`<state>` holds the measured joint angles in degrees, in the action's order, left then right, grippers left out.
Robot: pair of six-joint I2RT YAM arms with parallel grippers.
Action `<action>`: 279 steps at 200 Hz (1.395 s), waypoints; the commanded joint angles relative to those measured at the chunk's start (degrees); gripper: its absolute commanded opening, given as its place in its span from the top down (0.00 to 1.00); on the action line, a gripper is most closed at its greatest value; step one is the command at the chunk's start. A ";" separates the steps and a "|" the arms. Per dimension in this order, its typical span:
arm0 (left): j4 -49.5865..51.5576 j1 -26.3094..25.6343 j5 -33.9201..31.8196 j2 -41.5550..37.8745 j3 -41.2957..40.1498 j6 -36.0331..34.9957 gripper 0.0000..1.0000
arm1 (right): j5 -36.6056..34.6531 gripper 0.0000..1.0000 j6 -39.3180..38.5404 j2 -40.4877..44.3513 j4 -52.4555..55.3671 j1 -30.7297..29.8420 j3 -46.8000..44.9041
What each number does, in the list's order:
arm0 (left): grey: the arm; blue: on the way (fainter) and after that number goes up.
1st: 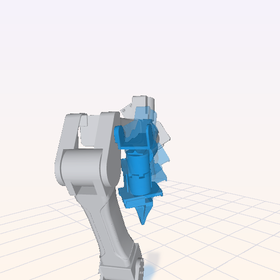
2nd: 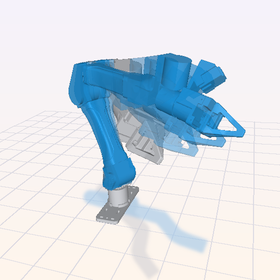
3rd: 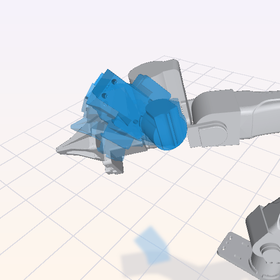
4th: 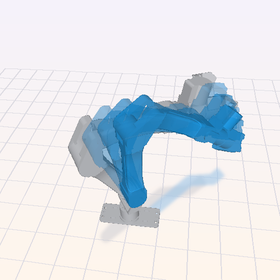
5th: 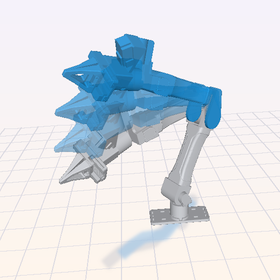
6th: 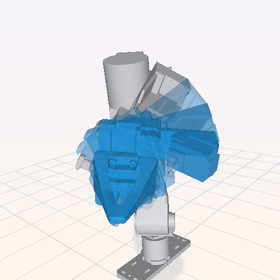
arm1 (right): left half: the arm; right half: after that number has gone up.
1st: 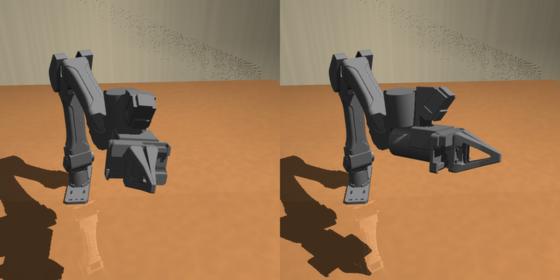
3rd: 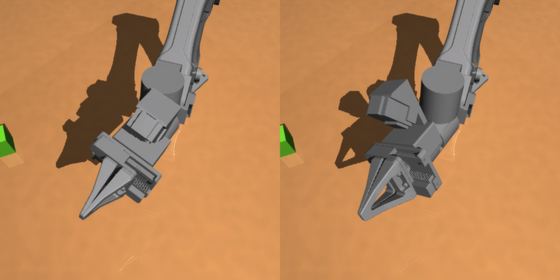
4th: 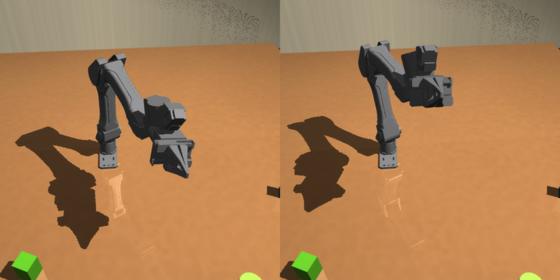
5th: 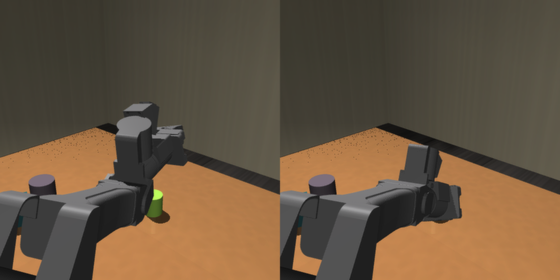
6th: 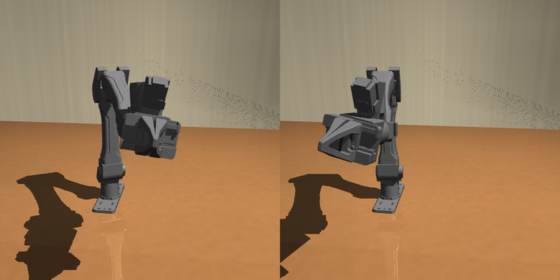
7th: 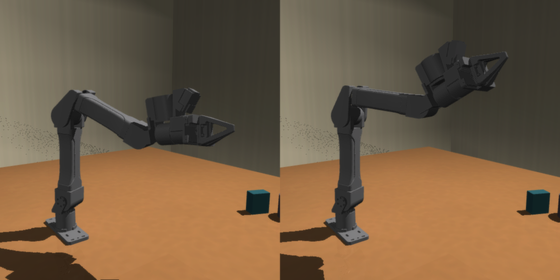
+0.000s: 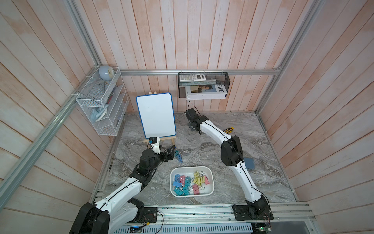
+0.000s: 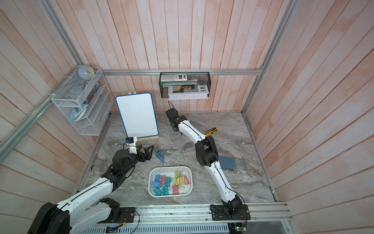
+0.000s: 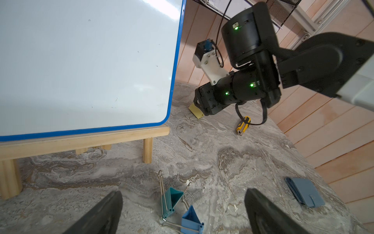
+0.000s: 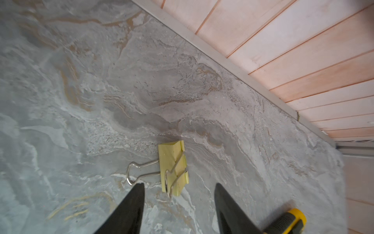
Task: Put the binder clips in the storage box
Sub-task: Pick up the binder clip at the center of the board.
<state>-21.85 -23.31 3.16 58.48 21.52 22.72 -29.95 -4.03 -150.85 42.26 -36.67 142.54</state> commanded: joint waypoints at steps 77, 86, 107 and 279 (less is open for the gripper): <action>-0.75 0.02 0.53 1.53 0.25 -0.15 0.00 | -6.82 0.93 -2.09 -2.50 4.32 -0.50 1.43; -0.79 0.01 0.64 1.47 0.14 -0.13 0.00 | -7.36 0.98 -1.58 -1.20 3.66 -0.43 -0.58; -0.74 0.02 0.71 1.20 0.12 0.04 0.00 | -7.61 1.00 0.14 4.97 0.34 -0.34 -8.48; 0.73 0.02 -5.49 -4.36 -1.57 1.76 0.00 | 12.32 1.00 48.08 98.89 -10.09 -12.82 -95.38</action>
<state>-19.35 -23.31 1.85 56.82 21.45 23.31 -19.29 32.12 -55.61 28.62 -44.18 50.68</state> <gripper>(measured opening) 0.998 0.052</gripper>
